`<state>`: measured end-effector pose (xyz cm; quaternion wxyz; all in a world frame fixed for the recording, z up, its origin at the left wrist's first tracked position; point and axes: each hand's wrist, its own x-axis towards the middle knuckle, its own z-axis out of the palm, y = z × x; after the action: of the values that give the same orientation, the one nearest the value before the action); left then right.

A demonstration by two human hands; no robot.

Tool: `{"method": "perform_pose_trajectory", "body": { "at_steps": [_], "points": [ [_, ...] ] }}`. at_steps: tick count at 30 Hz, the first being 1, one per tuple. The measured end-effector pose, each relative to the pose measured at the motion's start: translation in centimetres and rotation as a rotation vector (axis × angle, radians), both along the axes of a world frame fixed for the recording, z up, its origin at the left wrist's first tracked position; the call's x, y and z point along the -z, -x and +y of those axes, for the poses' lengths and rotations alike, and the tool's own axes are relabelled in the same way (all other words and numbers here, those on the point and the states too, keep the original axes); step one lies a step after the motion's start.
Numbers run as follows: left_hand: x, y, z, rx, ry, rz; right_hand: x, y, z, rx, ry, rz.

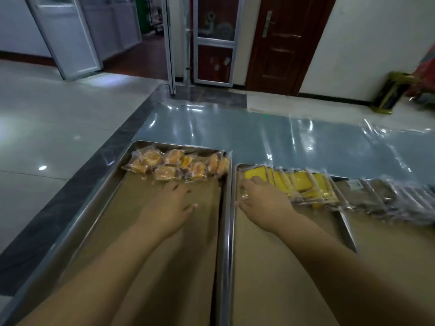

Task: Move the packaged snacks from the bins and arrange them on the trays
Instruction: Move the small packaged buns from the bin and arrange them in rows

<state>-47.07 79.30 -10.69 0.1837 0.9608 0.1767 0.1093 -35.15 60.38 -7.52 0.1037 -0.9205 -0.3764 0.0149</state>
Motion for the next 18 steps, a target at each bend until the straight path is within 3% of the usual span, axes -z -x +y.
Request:
{"method": "perform_pose_trajectory", "body": {
  "at_steps": [8, 18],
  "points": [
    [-1.0, 0.3, -18.2, 0.178, 0.046, 0.074, -1.0, 2.7, -21.0, 0.035, 0.086, -0.134],
    [-4.3, -2.3, -36.9, 0.39, 0.002, 0.016, -3.0, 2.2, -41.3, 0.246, 0.032, -0.124]
  ]
}}
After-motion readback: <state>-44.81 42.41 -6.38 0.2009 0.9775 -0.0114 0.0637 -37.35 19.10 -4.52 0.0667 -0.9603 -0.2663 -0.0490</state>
